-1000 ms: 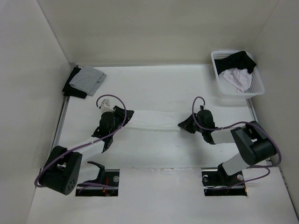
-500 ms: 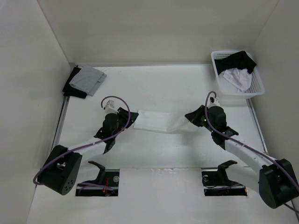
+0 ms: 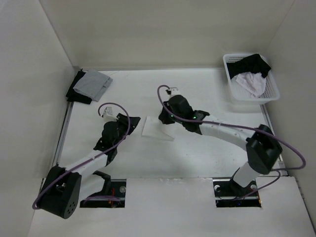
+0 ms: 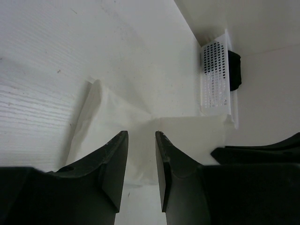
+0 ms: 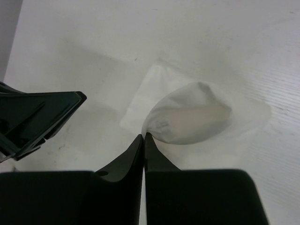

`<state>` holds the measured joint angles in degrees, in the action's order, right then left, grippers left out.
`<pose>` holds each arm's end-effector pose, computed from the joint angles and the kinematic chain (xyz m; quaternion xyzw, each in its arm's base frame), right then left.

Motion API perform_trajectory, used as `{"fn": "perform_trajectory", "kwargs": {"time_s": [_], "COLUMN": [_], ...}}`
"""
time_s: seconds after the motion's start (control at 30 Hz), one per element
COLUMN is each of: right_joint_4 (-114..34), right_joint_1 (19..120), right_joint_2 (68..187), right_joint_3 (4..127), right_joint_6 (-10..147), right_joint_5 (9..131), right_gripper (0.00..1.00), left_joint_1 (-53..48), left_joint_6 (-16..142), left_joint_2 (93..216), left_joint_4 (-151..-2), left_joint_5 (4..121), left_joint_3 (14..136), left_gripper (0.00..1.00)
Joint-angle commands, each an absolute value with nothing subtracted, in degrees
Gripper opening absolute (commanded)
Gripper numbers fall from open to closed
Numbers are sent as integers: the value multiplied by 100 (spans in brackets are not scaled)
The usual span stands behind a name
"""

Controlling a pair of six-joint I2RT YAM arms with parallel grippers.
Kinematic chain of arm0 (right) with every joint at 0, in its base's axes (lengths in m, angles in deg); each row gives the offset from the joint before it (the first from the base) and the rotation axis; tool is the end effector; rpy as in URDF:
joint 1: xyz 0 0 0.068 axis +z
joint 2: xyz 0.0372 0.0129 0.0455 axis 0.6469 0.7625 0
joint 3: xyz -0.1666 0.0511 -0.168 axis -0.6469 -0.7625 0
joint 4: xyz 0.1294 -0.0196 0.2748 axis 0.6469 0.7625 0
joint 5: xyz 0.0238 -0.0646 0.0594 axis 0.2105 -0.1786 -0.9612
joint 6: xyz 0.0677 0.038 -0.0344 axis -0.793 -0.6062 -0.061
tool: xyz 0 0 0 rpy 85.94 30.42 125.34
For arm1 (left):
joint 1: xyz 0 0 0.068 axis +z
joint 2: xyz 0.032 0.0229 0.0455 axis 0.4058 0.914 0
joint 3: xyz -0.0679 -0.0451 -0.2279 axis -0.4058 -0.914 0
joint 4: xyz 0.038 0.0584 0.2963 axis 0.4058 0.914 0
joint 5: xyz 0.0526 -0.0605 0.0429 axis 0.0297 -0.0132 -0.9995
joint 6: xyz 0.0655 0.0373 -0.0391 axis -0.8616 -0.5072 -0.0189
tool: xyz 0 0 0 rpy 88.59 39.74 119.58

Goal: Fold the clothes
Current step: Fold the tank top

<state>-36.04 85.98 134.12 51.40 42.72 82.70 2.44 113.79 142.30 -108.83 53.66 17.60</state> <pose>0.3022 0.2991 0.1942 -0.0765 0.8648 0.2794 0.4101 0.2764 -0.1079 0.1068 -0.2767 0.7379 -0.4062 0.4626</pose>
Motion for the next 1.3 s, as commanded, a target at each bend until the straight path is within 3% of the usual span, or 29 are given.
{"fn": "perform_trajectory", "kwargs": {"time_s": [0.0,0.13,0.23,0.3,0.5,0.57,0.7,0.93,1.07,1.2,1.27], "right_joint_4": [-3059,-2646,-2504,-2635,-3601,-3918,-4664,-6379,-6609,-6460,-6476], "right_joint_1": [8956,9220,9466,9572,9372,9152,8817,8387,7895,7148,6893], "right_joint_2": [14214,15313,15807,15747,14562,14245,13657,11821,11019,10641,10579], "right_joint_3": [6056,7076,7561,7545,6273,5737,4568,2081,1340,1348,1392], "right_joint_6": [4669,4678,4546,4467,4317,4221,3984,3948,3878,3588,3570], "right_joint_5": [8575,8575,8540,8514,8408,8338,8075,8478,8847,8909,8909], "right_gripper": [5,10,29,37,40,31,5,3,12,38,47], "left_joint_1": [490,798,1000,1080,818,537,-53,-186,34,350,482], "left_joint_6": [11505,11505,11452,11426,11364,11312,11136,10548,10056,9888,9888], "left_joint_2": [13732,13152,12809,12694,13123,13456,14203,13873,13362,13221,13264], "left_joint_4": [-10747,-10361,-10044,-9921,-10016,-10192,-10491,-9774,-8648,-8269,-8102], "left_joint_5": [5432,5432,5467,5476,5459,5397,5345,4687,3896,3692,3736], "left_joint_3": [1638,1550,1567,1593,1857,1988,2261,2121,2086,1980,2015], "left_gripper": [28,29,29,29,30,30,25,21,28,40,46]}}
